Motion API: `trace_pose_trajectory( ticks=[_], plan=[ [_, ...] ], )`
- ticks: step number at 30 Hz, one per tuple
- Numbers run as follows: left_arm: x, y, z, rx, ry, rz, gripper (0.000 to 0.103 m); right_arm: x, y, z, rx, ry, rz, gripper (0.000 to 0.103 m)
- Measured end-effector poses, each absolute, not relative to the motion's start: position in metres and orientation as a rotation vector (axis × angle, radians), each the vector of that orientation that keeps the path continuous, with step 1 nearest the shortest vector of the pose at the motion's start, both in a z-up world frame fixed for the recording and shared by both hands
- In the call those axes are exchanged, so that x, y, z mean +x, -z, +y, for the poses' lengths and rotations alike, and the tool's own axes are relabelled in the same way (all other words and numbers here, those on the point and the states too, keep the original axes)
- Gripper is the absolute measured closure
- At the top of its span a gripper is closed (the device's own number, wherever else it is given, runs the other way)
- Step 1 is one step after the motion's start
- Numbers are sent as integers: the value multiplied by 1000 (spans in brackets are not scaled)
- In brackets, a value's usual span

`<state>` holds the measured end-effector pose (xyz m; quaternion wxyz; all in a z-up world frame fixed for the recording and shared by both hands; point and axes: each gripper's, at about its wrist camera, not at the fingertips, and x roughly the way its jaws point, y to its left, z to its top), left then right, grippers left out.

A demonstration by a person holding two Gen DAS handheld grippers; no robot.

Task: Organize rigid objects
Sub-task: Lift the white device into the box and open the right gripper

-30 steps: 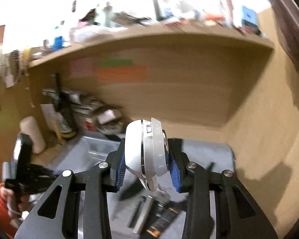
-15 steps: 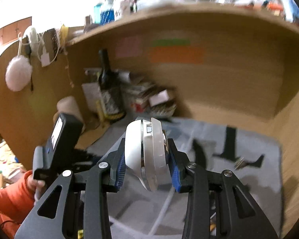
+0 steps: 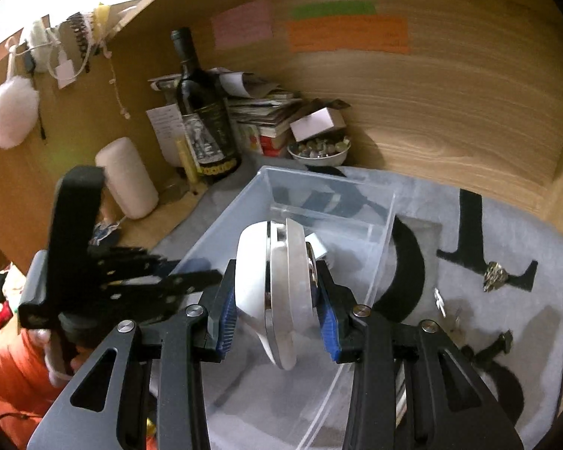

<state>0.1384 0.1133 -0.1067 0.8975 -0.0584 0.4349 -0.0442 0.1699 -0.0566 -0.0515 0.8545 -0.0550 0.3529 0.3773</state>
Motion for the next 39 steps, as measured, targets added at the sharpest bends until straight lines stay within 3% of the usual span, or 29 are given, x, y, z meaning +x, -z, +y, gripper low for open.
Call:
trace_pose_trajectory(
  ticks=[16, 27, 36, 39],
  plan=[
    [138, 107, 114, -121, 94, 900, 86, 197, 94, -25, -226, -821, 922, 68],
    [138, 107, 114, -119, 94, 902, 86, 189, 95, -19, -302, -816, 918, 68],
    [137, 107, 114, -118, 94, 901, 86, 183, 69, -31, -273, -775, 822, 48],
    [136, 107, 114, -117, 93, 901, 86, 180, 52, -41, -260, -741, 756, 35]
  ],
)
